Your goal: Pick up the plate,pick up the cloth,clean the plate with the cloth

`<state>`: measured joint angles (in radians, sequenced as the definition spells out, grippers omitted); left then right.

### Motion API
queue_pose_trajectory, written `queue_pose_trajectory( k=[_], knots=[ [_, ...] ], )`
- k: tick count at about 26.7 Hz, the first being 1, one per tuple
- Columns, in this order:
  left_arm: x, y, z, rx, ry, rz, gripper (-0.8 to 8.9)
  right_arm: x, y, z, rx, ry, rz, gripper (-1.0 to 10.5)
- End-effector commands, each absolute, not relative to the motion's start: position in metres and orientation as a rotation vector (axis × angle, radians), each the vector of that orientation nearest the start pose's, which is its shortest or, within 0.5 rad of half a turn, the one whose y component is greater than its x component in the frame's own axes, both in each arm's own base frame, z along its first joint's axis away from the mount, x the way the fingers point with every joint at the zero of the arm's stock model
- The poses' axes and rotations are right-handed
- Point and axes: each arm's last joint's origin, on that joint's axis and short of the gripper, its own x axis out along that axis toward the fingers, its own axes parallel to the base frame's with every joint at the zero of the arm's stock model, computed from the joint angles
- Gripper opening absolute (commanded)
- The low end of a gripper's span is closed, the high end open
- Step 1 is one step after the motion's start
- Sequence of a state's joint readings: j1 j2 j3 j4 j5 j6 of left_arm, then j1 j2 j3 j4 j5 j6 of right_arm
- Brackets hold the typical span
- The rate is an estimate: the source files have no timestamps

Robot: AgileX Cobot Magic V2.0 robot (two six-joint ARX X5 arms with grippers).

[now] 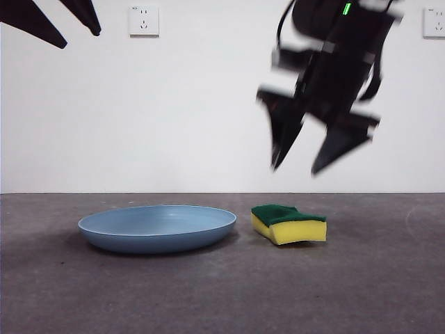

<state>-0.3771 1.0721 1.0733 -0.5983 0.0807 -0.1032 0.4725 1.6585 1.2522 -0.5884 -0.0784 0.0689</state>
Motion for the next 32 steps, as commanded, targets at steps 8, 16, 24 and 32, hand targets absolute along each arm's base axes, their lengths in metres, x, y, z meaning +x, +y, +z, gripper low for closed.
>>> queue_pose_trajectory(
  k=[8, 16, 24, 32],
  knots=[
    [0.189, -0.078, 0.351, 0.04, 0.553, -0.435, -0.08, 0.218, 0.114, 0.361, -0.108, 0.654, 0.522, -0.1],
    [0.126, -0.055, 0.356, 0.068, 0.354, -0.351, -0.08, 0.145, 0.077, 0.367, -0.131, 0.439, 0.443, -0.1],
    [0.09, -0.039, 0.307, 0.037, 0.241, -0.333, -0.08, 0.11, 0.057, 0.33, -0.097, 0.358, 0.408, -0.1],
    [0.088, -0.038, 0.303, 0.026, 0.287, -0.328, -0.03, 0.109, 0.057, 0.331, -0.097, 0.355, 0.408, 0.0]
  ],
)
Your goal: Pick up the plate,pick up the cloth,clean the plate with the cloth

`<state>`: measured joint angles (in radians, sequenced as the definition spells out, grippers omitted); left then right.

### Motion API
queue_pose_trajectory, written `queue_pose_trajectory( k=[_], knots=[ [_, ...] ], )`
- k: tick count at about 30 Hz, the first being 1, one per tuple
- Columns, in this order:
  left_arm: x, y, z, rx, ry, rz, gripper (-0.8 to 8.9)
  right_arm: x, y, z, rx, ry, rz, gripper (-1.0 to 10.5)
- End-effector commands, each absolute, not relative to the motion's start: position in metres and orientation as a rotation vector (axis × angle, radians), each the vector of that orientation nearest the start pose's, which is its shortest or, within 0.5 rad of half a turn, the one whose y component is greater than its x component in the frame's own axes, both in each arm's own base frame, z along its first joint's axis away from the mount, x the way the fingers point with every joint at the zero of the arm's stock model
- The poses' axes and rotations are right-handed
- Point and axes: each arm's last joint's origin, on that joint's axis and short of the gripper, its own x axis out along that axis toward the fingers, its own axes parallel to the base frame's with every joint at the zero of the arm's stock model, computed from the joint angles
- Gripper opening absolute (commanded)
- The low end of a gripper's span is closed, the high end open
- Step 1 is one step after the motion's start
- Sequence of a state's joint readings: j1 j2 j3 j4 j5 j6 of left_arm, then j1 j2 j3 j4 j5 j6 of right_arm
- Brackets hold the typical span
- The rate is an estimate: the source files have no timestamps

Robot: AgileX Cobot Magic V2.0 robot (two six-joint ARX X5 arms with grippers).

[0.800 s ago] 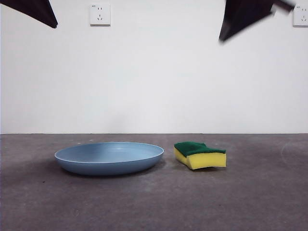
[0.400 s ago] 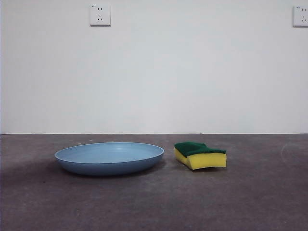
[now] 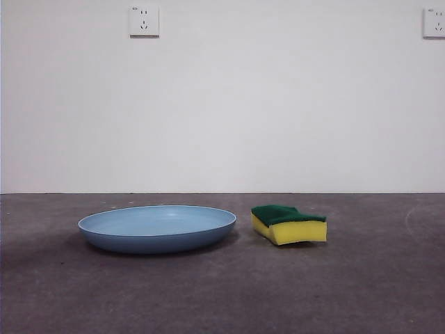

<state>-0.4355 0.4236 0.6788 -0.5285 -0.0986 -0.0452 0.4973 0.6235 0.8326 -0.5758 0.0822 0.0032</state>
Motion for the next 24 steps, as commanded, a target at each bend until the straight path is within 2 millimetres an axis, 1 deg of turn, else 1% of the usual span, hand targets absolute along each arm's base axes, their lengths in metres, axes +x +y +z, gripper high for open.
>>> queue_pose_trajectory(
  k=[1, 12, 14, 19, 21, 24],
  knots=[
    [0.088, -0.038, 0.303, 0.027, 0.292, -0.328, -0.03, 0.11, 0.057, 0.331, -0.097, 0.357, 0.407, 0.0],
    [0.094, -0.041, 0.299, 0.041, 0.341, -0.325, -0.03, 0.111, 0.058, 0.33, -0.099, 0.362, 0.407, 0.0],
    [0.095, -0.041, 0.298, 0.128, 0.33, -0.33, -0.03, 0.111, 0.058, 0.33, -0.099, 0.362, 0.407, 0.0],
    [0.091, -0.035, 0.3, 0.12, 0.287, -0.304, -0.03, 0.111, 0.058, 0.33, -0.099, 0.362, 0.407, 0.0],
    [0.09, -0.03, 0.295, 0.097, 0.257, -0.288, -0.03, 0.111, 0.058, 0.33, -0.099, 0.362, 0.407, 0.0],
    [0.091, -0.024, 0.28, 0.064, 0.179, -0.257, -0.03, 0.111, 0.058, 0.33, -0.099, 0.362, 0.407, 0.0]
  ],
)
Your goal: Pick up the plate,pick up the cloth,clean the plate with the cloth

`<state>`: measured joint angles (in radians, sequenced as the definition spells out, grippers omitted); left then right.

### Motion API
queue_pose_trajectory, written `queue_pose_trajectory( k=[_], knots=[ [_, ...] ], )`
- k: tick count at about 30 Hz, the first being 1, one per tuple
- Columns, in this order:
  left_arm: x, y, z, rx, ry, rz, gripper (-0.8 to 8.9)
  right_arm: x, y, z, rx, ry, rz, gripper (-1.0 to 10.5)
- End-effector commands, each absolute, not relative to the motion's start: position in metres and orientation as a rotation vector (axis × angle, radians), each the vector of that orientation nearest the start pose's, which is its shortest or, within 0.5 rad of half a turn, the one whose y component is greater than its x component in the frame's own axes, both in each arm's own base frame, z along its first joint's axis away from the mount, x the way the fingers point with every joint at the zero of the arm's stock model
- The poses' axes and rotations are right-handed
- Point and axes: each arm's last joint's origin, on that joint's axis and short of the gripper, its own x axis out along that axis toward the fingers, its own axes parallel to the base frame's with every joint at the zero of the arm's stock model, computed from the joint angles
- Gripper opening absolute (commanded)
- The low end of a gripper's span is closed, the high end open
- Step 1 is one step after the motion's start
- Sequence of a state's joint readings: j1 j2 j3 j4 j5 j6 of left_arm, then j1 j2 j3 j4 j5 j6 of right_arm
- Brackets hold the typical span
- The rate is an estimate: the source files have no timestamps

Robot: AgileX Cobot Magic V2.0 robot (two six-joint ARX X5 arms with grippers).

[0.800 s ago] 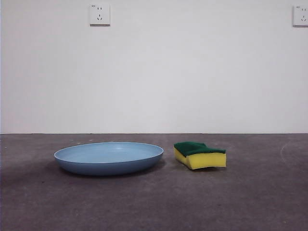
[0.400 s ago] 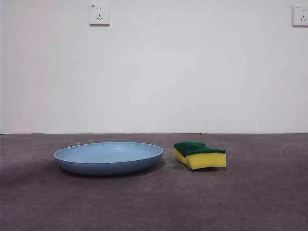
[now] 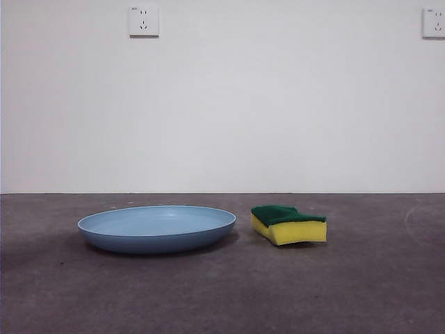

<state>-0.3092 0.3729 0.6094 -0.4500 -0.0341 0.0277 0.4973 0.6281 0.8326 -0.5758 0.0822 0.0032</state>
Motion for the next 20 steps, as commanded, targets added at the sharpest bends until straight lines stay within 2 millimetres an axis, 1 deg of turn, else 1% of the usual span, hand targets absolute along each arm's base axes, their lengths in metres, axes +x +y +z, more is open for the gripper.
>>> queue_pose_trajectory(
  k=[1, 4, 7, 13, 16, 20],
  knots=[
    [0.092, -0.021, 0.272, 0.058, 0.152, -0.238, -0.03, 0.111, 0.058, 0.33, -0.099, 0.362, 0.407, 0.0],
    [0.094, -0.015, 0.247, 0.035, 0.096, -0.17, -0.03, 0.111, 0.058, 0.33, -0.099, 0.362, 0.407, 0.0],
    [0.096, -0.011, 0.22, 0.014, 0.077, -0.12, -0.03, 0.111, 0.058, 0.33, -0.099, 0.362, 0.407, 0.0],
    [0.097, -0.007, 0.178, 0.007, 0.112, -0.079, -0.03, 0.111, 0.058, 0.33, -0.099, 0.362, 0.407, 0.0],
    [0.097, -0.006, 0.163, 0.003, 0.128, -0.071, -0.03, 0.111, 0.058, 0.33, -0.099, 0.362, 0.407, 0.0],
    [0.097, -0.006, 0.151, -0.012, 0.146, -0.068, -0.03, 0.111, 0.058, 0.33, -0.099, 0.362, 0.407, 0.0]
  ],
)
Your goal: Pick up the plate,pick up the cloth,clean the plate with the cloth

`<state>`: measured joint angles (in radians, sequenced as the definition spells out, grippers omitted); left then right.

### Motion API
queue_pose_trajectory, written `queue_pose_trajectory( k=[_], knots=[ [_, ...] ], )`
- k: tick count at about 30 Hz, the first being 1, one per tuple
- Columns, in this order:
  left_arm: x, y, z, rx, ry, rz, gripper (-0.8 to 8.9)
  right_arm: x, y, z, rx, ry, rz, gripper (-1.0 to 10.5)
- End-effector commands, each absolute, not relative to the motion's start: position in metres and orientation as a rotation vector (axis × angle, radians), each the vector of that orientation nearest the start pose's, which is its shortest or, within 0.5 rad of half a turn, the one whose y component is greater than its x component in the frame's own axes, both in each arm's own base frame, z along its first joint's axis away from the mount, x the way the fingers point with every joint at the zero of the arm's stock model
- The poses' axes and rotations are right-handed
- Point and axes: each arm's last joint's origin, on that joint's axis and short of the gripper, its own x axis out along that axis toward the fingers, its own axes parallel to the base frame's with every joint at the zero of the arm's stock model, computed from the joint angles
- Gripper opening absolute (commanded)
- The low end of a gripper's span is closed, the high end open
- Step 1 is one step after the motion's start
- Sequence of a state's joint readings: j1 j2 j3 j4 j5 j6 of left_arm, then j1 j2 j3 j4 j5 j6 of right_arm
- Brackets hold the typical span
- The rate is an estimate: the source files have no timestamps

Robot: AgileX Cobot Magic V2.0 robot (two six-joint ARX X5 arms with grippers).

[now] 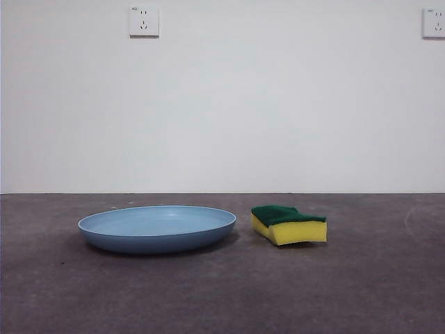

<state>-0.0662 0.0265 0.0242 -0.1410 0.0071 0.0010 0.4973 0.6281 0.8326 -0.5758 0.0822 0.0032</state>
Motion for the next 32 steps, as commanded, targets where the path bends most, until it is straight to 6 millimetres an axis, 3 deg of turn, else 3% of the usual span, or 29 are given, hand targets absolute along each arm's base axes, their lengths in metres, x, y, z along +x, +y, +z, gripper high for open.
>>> queue_pose_trajectory(
  k=[1, 32],
  knots=[
    [0.0962, -0.0062, 0.1496, -0.014, 0.155, -0.067, -0.03, 0.1109, 0.0576, 0.33, -0.099, 0.362, 0.407, 0.0],
    [0.0958, -0.0055, 0.1468, -0.024, 0.186, -0.057, -0.03, 0.1109, 0.0576, 0.33, -0.099, 0.362, 0.407, 0.0]
  ],
)
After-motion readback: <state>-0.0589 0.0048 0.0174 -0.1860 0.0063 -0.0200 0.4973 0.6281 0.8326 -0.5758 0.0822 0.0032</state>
